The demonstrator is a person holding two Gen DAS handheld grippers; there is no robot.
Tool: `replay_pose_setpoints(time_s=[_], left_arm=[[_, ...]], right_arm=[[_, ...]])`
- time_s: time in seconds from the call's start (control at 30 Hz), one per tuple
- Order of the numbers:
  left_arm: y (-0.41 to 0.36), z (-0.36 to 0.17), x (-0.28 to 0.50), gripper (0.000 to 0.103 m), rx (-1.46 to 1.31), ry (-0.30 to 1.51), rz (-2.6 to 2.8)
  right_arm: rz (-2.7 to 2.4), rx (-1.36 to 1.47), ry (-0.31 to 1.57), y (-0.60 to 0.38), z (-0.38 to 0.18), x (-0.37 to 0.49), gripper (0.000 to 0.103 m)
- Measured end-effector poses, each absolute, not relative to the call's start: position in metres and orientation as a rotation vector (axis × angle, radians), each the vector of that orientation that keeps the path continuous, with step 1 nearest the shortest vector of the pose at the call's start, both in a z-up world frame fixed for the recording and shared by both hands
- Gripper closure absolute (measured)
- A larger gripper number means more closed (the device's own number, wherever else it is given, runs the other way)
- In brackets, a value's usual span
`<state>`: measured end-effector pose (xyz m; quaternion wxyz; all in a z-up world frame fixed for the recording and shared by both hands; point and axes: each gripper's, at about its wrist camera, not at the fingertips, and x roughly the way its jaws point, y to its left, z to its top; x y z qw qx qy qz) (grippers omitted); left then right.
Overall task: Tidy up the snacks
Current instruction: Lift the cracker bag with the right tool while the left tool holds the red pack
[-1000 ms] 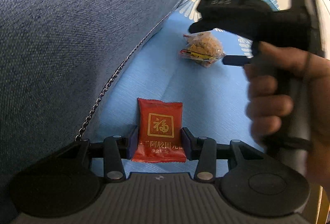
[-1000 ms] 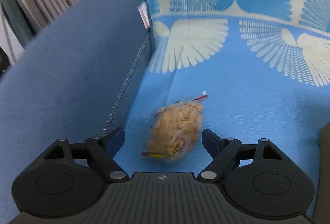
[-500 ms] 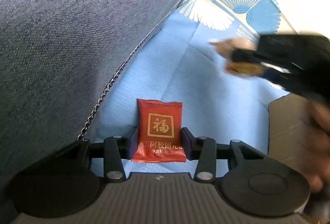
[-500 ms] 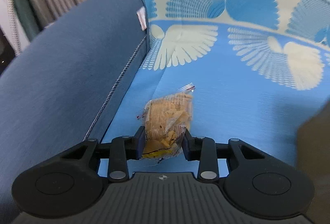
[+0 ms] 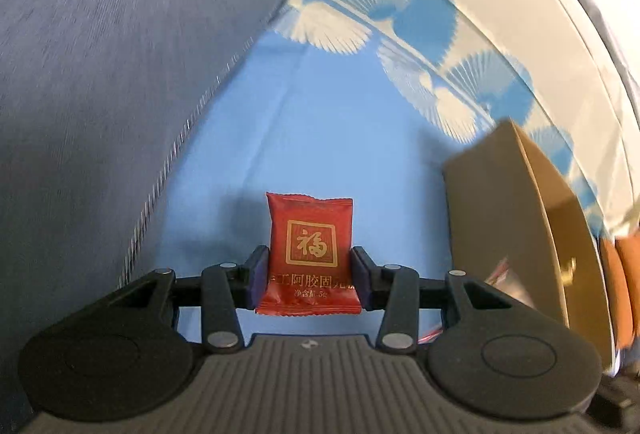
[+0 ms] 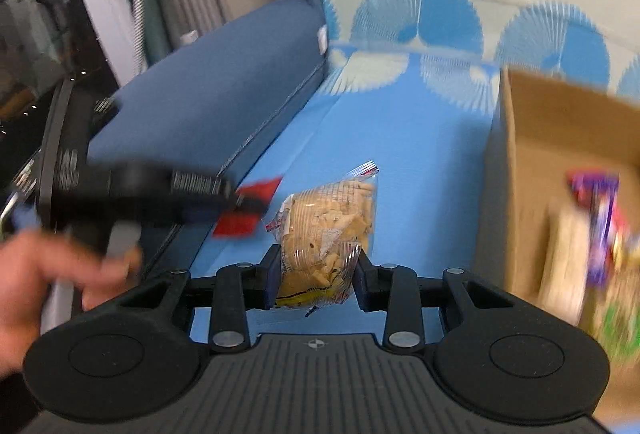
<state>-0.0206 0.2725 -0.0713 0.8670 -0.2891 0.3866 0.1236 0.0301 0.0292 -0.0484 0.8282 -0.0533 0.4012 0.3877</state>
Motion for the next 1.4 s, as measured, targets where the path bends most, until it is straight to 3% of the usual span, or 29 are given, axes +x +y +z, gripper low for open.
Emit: replay_pose_setpoints(time_s=[0.33,0.43,0.53,0.8,1.0,1.1,1.23,1.4], left_arm=[[0.215,-0.107,-0.05,0.055,-0.515,0.892,0.28],[0.203,-0.112,-0.048,0.054,-0.451,0.908,0.29],[0.192,-0.113,-0.048,0.054,-0.382,0.908,0.301],[0.182,-0.117,-0.051,0.054,-0.318,0.907,0.313],[0.174,-0.12,-0.047,0.054,-0.251,0.91,0.319],[0.168,-0.119,-0.049,0.059,-0.212,0.899,0.32],[0.169,-0.109,-0.056,0.076,-0.236,0.841,0.306],[0.173,-0.101,-0.064,0.078,-0.281,0.815,0.294]], right_arm=[[0.74,-0.018,0.962,-0.001,-0.12,-0.003,0.065],[0.722,-0.066,0.96,-0.001,-0.126,-0.006,0.06],[0.741,-0.099,0.953,0.003,-0.129,-0.004,0.048],[0.731,-0.14,0.953,0.014,-0.141,0.002,0.048],[0.736,-0.148,0.932,0.011,-0.14,-0.005,0.058],[0.749,-0.188,0.899,0.012,-0.139,-0.011,0.061],[0.75,-0.198,0.867,0.008,-0.134,-0.018,0.061],[0.748,-0.169,0.83,0.003,-0.116,-0.023,0.061]])
